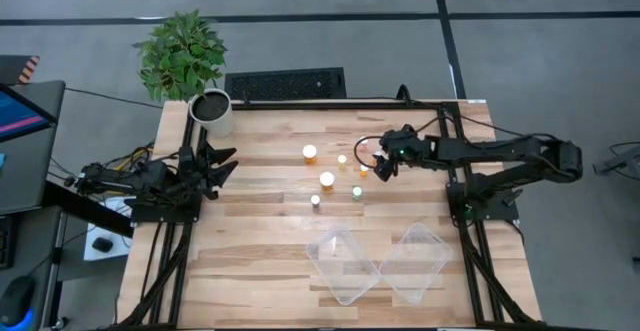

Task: Pick and place medicine bottles into bin by pill shape (circle, oval)
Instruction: Put the top right orange pill bottle into the right transparent bin

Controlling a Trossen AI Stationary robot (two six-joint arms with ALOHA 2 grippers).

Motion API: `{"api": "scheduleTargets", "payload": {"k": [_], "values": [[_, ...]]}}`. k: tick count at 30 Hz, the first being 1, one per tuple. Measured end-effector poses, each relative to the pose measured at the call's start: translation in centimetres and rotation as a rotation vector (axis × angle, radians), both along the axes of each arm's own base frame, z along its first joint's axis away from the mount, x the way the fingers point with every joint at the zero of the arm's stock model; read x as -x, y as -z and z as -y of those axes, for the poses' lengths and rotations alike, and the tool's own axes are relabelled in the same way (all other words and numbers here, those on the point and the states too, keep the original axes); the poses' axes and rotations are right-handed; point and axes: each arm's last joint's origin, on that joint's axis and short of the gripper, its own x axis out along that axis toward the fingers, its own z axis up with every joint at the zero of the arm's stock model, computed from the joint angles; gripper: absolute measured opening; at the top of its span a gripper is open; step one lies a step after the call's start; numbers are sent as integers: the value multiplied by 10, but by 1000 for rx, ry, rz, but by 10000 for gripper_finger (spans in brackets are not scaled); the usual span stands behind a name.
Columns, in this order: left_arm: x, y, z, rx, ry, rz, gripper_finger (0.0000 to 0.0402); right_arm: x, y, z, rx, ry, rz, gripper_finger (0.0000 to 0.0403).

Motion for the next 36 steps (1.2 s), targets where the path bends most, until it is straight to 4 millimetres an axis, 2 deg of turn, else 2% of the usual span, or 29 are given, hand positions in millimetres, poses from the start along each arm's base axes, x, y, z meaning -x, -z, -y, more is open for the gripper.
{"api": "scheduleTargets", "payload": {"k": [3, 11, 22, 36], "values": [[0, 1, 0, -2, 0, -10, 235, 2, 4, 1, -1, 9, 19, 286], [0, 1, 0, -3, 0, -15, 235, 13, 29, 1, 6, 28, 87, 286], [0, 1, 0, -3, -1, -16, 235, 21, 40, 3, 13, 49, 97, 286], [-1, 4, 0, -6, -2, -39, 235, 17, 46, 4, -8, 3, 77, 286]]}}
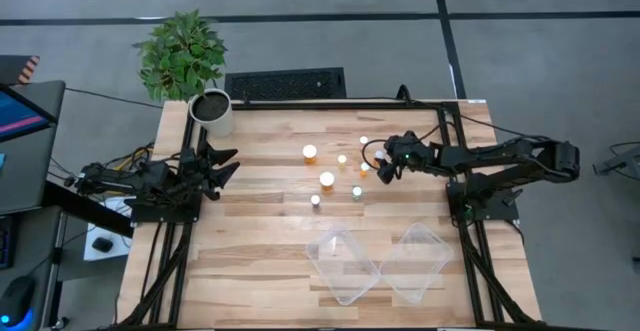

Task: Pick and place medicine bottles into bin by pill shape (circle, oval)
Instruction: Put the top right orange pill bottle into the right transparent bin

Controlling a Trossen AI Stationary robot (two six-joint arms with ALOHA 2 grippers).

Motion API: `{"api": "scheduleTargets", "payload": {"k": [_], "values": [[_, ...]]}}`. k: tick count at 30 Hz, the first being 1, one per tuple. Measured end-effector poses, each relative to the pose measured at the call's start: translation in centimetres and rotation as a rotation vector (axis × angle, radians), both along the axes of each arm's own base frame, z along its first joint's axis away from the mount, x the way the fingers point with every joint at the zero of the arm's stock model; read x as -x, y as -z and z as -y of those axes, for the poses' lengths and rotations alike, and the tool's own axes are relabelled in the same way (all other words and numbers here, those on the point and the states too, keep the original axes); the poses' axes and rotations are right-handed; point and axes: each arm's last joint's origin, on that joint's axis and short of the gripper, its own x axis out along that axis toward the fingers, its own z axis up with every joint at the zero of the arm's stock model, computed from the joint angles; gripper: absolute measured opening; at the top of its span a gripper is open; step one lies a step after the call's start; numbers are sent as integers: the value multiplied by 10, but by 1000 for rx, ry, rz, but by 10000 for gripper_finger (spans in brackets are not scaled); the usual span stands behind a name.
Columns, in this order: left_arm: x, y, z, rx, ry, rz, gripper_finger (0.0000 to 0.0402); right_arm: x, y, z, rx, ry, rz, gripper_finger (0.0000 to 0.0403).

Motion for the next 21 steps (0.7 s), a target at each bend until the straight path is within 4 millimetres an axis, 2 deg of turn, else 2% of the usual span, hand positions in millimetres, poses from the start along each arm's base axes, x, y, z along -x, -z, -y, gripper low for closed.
{"api": "scheduleTargets", "payload": {"k": [7, 15, 21], "values": [[0, 0, 0, 0, 0, -1, 235, -5, -10, 1, -35, -22, -51, 286], [0, 0, 0, 0, 0, -1, 235, -13, -52, 17, -30, -37, -204, 286], [0, 1, 0, -1, 0, -6, 235, -8, -80, 35, -163, -90, -205, 286]]}}
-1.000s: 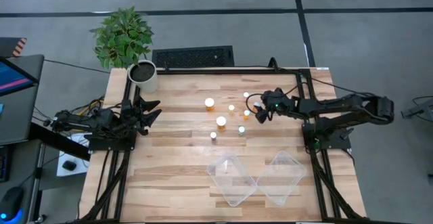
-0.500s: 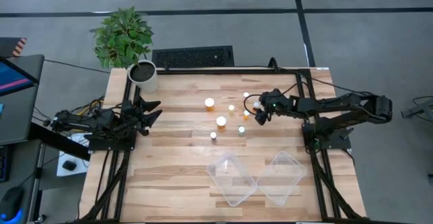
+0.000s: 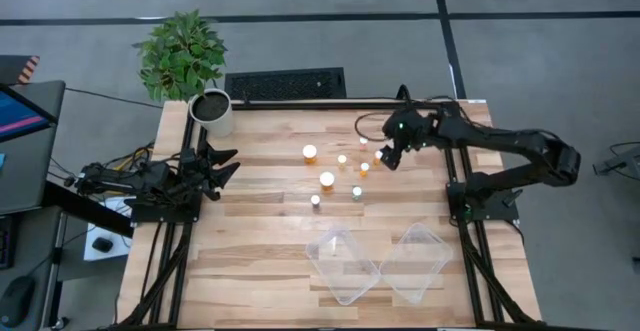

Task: Pick and place medicine bottles into bin by pill shape (circle, oval)
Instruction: Put the top right orange pill bottle into the right transparent bin

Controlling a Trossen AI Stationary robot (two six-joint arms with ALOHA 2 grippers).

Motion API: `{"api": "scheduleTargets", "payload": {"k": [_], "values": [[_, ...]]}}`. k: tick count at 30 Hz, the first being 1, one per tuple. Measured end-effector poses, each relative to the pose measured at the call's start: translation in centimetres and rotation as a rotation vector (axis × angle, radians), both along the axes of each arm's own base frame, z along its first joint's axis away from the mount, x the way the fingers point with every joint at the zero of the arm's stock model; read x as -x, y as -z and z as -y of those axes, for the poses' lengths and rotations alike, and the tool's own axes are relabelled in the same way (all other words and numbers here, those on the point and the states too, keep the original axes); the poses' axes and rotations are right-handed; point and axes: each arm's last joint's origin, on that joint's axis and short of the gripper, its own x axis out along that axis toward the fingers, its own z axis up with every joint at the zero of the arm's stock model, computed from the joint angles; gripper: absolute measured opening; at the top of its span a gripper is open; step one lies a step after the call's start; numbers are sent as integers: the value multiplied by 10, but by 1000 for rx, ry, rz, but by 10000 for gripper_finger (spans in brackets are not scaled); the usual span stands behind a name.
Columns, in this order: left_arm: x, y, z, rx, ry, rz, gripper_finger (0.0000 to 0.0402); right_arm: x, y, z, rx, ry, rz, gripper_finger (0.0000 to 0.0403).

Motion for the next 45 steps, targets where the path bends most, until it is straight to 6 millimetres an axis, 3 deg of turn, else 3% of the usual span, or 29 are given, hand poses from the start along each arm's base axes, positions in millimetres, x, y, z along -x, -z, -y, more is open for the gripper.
{"api": "scheduleTargets", "payload": {"k": [5, 11, 18, 27, 45], "values": [[0, 2, 0, -3, -2, -23, 235, -3, 1, 12, -71, -6, -64, 286], [0, 2, 0, -1, -9, -20, 235, -27, 13, 21, -154, -56, -192, 286], [0, 2, -1, 2, -23, -22, 235, -44, 30, 23, -179, -97, -255, 286], [0, 2, 0, 1, -20, -23, 235, -51, 52, 24, -210, -120, -326, 286], [0, 2, -1, 2, -23, -23, 235, -47, 42, 30, -174, -117, -287, 280]]}}
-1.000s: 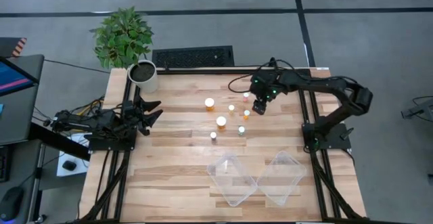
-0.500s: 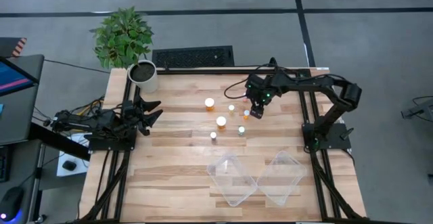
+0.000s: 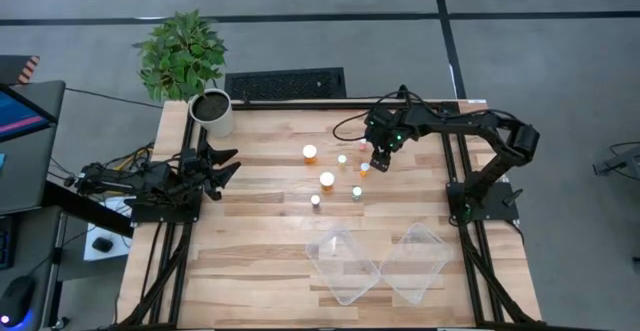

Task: Pick and place medicine bottles into bin by pill shape (circle, oval)
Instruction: Put the top right orange pill bottle into the right transparent bin

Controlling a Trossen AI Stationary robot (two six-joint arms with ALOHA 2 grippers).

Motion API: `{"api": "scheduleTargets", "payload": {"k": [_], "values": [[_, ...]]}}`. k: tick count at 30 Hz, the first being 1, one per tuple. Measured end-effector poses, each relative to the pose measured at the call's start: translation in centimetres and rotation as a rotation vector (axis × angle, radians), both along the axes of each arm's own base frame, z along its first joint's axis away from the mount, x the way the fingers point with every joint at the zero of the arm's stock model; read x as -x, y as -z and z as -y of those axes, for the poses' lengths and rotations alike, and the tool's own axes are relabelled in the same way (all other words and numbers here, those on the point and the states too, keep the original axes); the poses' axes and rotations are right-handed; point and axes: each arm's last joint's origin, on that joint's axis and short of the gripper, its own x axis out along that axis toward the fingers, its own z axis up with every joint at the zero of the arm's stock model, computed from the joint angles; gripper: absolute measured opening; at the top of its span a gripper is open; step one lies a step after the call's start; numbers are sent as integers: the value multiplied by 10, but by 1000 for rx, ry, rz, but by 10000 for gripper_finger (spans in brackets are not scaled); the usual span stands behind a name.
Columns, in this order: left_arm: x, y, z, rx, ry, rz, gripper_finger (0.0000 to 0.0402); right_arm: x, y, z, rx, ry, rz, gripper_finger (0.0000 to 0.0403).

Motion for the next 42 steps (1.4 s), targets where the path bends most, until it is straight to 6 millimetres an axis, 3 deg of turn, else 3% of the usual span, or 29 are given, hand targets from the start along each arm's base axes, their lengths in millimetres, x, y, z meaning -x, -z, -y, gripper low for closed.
{"api": "scheduleTargets", "payload": {"k": [4, 18, 24, 31, 36, 42], "values": [[0, 0, 0, 0, 0, 0, 235, 0, 0, 0, 0, -2, -1, 253], [0, 0, 0, 0, 0, 0, 235, 1, 0, -1, 5, -30, -16, 105], [0, 0, 0, 0, 1, 0, 235, 4, -3, -3, -2, -31, -24, 96], [0, 0, 0, -1, 1, -1, 235, 15, -22, -10, 4, -5, 1, 101], [0, 0, 0, -1, 1, -1, 235, 37, -47, -33, -38, 32, -31, 104], [0, 0, 0, -20, -4, -9, 235, 72, -82, -83, -98, 97, -32, 106]]}}
